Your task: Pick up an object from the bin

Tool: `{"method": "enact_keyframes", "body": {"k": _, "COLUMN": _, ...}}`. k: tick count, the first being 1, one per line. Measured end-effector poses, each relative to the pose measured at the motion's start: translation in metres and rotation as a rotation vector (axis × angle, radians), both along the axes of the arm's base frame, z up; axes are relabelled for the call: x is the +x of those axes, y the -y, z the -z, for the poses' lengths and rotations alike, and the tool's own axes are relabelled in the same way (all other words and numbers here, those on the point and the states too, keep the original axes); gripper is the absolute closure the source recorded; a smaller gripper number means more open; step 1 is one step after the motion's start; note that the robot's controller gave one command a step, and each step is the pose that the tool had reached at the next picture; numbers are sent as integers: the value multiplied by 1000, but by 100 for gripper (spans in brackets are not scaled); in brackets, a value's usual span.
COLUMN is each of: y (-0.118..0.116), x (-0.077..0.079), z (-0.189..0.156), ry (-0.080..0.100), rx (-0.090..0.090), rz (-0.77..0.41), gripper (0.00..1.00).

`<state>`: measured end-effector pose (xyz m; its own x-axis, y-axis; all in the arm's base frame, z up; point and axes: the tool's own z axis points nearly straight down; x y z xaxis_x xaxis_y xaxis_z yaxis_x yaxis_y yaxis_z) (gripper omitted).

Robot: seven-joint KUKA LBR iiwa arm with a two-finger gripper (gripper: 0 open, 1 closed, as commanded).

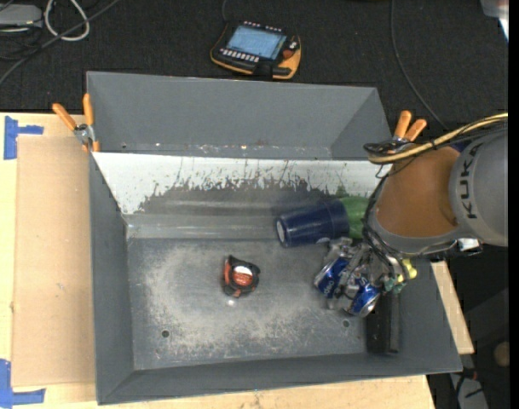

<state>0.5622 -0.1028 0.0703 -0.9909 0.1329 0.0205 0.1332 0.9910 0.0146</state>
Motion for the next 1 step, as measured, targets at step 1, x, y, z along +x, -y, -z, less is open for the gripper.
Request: {"method": "enact_keyframes", "body": {"k": 1, "y": 4, "x": 1, "z": 0, "ry": 3, "rx": -4, "rz": 4, "gripper": 100}}
